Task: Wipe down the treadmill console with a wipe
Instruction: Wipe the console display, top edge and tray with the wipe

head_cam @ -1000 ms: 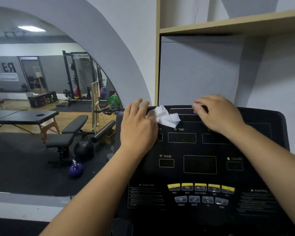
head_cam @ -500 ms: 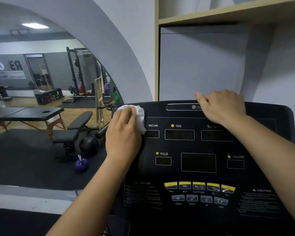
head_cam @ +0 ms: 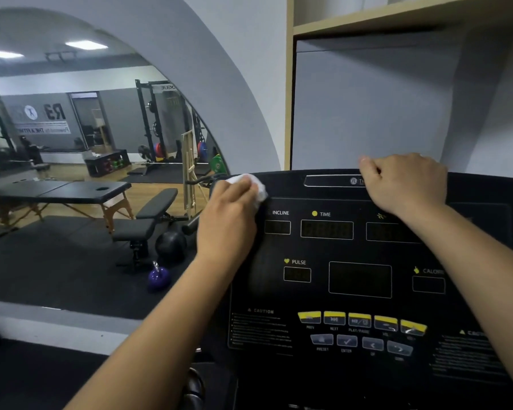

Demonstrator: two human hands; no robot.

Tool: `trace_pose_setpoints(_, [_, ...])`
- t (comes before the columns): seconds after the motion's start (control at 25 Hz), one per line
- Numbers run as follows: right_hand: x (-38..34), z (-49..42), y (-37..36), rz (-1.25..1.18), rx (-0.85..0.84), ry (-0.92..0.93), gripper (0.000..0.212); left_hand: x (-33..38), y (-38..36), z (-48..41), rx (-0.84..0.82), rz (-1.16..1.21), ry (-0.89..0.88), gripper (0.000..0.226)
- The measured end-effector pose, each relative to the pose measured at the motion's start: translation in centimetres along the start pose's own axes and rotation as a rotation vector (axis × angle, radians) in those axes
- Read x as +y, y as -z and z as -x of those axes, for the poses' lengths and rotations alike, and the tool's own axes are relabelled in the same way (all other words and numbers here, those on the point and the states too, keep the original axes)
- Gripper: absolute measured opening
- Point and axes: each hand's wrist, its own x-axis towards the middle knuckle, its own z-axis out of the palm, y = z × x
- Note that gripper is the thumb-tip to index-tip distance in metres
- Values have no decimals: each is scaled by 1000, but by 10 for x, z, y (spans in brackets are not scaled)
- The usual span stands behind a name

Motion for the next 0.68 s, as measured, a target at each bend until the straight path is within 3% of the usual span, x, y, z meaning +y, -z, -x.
trace_pose_setpoints(0.12, [-3, 0, -2, 11, 7, 2, 62, 11, -6, -5, 115, 12, 32, 24])
trace_pose_setpoints(0.28, [0, 0, -4, -17, 34, 23, 63, 64, -27, -14, 139, 51, -79, 12])
trace_pose_setpoints(0.44, [2, 1, -5, -44, 43, 33, 65, 41, -22, -9, 171, 15, -119, 19])
trace_pose_setpoints(0.6, [-1, 1, -3, -44, 34, 6, 64, -7, -8, 1, 263, -13, 112, 23])
trace_pose_setpoints(0.68, [-3, 2, -4, -44, 38, 5, 64, 3, -14, -1, 266, 2, 121, 16])
